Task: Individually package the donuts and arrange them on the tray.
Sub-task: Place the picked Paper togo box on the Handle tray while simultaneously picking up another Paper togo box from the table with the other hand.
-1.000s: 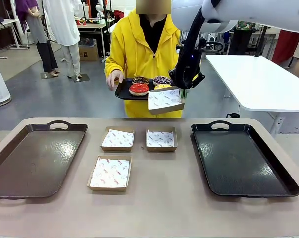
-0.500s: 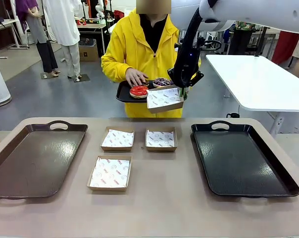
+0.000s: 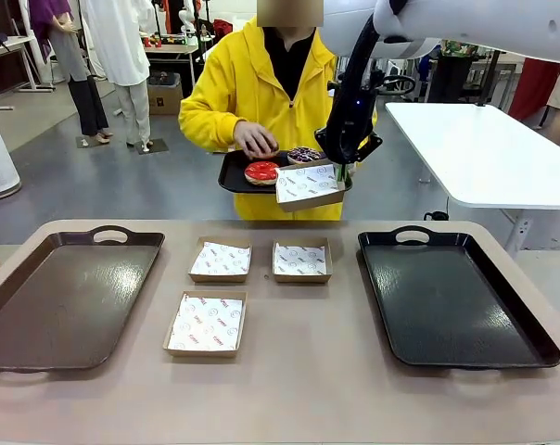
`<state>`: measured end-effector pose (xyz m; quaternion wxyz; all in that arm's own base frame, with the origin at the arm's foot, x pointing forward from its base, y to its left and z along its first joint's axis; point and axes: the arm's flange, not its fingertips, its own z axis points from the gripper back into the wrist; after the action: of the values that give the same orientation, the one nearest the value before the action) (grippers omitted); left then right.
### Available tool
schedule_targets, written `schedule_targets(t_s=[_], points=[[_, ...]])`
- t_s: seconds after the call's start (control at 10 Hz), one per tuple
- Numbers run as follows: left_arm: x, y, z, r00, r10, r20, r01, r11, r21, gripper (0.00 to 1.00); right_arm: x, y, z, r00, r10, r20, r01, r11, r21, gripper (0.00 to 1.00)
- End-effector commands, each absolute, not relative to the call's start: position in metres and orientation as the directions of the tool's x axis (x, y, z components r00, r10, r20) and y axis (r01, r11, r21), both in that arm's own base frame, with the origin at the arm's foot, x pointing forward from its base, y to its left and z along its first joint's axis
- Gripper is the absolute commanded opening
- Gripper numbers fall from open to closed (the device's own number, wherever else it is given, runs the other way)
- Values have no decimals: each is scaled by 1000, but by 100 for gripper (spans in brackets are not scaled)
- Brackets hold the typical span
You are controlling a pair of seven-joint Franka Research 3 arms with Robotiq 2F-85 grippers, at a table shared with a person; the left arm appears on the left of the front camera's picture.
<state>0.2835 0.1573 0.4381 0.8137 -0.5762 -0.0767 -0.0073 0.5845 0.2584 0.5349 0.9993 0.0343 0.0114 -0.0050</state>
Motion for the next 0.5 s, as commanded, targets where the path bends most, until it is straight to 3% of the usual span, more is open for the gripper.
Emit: schedule_targets(t_s=[0.0, 0.4], points=[[282, 158, 439, 987, 84, 139, 105, 325, -940, 100, 577, 256, 532, 999, -24, -31, 26, 997, 71, 0], [282, 158, 439, 987, 84, 139, 105, 325, -940, 100, 577, 256, 532, 999, -24, -31, 26, 997, 71, 0]])
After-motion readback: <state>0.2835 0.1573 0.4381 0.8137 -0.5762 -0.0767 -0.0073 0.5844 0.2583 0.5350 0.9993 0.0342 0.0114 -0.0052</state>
